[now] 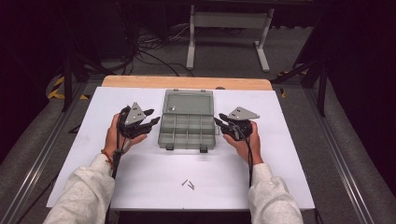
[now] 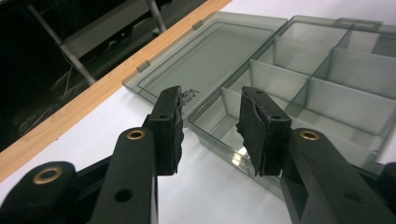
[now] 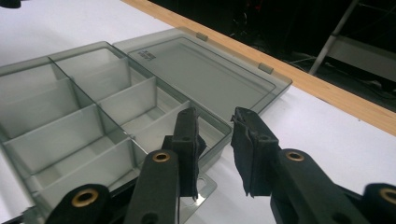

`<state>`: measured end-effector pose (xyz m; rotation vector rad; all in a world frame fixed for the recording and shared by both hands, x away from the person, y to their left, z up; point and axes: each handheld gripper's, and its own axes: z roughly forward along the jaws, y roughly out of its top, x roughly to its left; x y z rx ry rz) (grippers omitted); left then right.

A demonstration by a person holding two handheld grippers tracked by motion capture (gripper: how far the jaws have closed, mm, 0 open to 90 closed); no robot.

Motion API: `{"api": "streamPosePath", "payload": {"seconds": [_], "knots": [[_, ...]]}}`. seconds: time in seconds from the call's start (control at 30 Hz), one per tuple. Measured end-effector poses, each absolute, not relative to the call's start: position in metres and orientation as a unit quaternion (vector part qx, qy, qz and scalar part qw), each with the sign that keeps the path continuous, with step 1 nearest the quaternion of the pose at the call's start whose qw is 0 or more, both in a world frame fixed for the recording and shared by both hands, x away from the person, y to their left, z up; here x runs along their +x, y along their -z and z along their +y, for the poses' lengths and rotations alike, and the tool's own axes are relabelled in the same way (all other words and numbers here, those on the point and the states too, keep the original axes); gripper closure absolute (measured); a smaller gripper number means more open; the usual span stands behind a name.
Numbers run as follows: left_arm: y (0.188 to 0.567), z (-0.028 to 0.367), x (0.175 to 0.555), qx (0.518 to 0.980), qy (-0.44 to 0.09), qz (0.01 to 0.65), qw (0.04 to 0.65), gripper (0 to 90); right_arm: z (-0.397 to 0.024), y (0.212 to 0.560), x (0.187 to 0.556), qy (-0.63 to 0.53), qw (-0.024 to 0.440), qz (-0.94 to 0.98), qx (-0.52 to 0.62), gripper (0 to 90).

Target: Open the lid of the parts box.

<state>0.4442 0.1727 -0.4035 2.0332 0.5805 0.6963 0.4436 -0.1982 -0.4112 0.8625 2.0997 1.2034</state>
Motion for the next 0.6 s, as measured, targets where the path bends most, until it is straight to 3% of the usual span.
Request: {"api": "streamPosePath", "payload": {"seconds": [0.33, 0.6], "knots": [[0.398, 0.18, 0.423, 0.82, -0.299, 0.205, 0.443, 54.3, -0.197, 0.405, 0.425, -0.459, 0.284, 0.787, 0.299, 63.0], [0.401, 0.186, 0.407, 0.817, -0.299, 0.203, 0.449, 41.7, -0.196, 0.402, 0.407, -0.465, 0.287, 0.788, 0.283, 50.8]]}}
